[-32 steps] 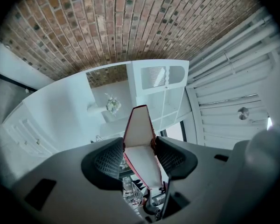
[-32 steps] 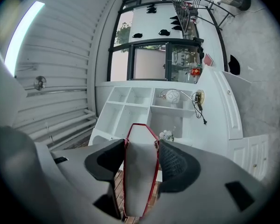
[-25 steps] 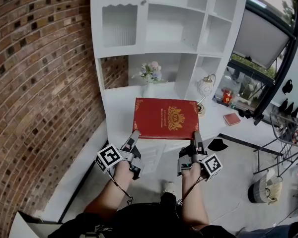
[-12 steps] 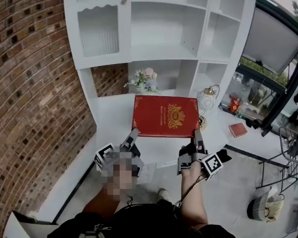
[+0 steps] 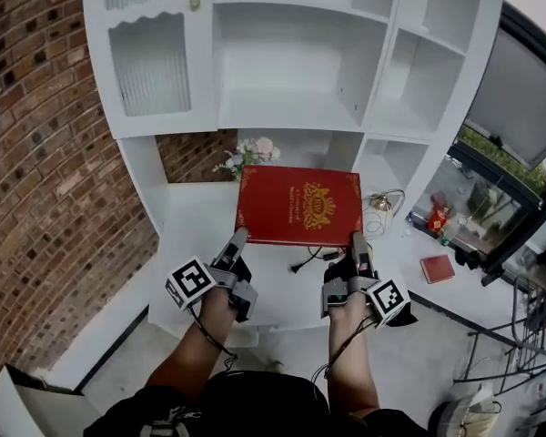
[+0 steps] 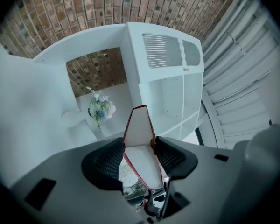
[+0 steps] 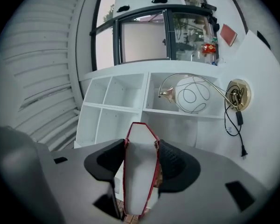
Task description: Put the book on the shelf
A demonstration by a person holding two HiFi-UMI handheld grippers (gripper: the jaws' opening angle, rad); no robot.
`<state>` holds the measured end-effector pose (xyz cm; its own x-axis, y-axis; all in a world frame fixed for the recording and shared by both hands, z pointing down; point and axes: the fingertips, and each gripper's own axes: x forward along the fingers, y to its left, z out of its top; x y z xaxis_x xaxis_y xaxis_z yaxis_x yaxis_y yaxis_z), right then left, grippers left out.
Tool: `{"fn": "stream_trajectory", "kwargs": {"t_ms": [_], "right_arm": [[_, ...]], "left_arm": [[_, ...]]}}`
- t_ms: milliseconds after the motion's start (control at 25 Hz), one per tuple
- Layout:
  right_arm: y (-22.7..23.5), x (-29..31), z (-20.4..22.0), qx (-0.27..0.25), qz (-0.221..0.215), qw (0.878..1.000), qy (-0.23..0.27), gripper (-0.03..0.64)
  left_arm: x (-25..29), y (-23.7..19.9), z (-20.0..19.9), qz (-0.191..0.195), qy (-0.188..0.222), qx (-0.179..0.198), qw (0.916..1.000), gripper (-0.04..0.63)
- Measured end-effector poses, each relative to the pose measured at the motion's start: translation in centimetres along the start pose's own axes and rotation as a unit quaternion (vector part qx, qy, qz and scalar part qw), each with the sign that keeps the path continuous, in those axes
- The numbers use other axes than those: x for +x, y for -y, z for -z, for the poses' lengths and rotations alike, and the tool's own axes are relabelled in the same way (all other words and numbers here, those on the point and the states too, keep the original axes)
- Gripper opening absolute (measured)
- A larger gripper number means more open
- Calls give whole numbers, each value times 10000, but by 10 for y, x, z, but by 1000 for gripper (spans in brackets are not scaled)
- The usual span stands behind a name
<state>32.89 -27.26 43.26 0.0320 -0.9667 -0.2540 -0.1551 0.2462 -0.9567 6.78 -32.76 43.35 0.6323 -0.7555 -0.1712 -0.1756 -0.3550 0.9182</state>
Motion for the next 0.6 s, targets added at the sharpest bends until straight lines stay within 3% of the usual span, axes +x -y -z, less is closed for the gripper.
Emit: {"fn": "stream_trajectory", "kwargs": {"t_ms": [240,600], "right_arm": [[-6,41,-22,49,-180,9993,-312,245],[-17,79,-21,220,-557,9974,-405,245]], "left_arm": [[30,13,-3,49,359,156,9992,235],[53,34,-30,213,511,606,9966,236]]}}
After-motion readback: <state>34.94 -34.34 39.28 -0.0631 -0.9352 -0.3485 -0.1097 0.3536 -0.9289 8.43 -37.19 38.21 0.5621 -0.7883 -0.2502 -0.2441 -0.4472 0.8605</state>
